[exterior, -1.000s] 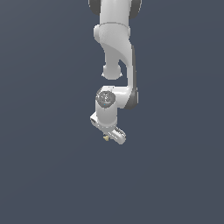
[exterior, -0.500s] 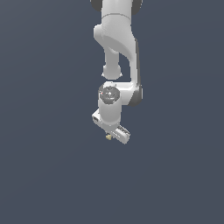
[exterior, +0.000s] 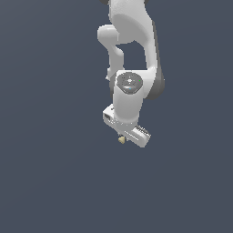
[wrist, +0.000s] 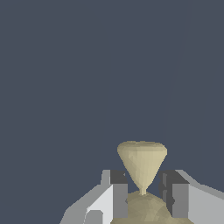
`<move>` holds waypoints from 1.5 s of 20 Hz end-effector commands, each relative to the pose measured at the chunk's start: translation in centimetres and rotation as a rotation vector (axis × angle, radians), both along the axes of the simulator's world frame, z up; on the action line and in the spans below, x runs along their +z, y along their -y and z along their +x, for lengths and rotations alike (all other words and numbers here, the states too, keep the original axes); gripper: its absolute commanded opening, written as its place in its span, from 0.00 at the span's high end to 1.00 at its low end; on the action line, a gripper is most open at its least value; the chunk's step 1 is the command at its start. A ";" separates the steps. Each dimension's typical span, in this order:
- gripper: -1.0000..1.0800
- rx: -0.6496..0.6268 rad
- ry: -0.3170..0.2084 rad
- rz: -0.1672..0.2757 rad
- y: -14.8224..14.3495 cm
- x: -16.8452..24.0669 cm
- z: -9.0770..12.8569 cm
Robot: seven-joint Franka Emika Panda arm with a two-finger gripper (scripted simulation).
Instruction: Pick up the object and move it to a goal position.
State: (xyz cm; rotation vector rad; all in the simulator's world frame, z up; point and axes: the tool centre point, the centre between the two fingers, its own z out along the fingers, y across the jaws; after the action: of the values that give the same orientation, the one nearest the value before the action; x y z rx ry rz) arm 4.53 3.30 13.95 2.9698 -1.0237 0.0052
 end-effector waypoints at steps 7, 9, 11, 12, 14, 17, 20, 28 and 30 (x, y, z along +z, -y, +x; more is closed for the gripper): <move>1.00 0.000 -0.001 -0.001 -4.1 8.0 2.5; 1.00 0.000 -0.002 -0.001 -5.0 9.7 3.1; 1.00 0.000 -0.002 -0.001 -5.8 11.2 3.6; 1.00 0.000 -0.002 -0.001 -6.2 12.0 3.9; 1.00 0.000 -0.002 0.000 -6.9 13.3 4.3; 1.00 0.000 -0.002 0.000 -7.8 15.0 5.0; 1.00 0.000 -0.003 0.000 -8.5 16.4 5.6; 1.00 0.001 -0.003 0.001 -9.7 18.6 6.5; 1.00 0.001 -0.003 0.001 -9.9 18.9 6.6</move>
State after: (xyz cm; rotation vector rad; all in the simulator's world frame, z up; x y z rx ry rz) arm 11.02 13.04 32.61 2.9708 -1.0222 0.0009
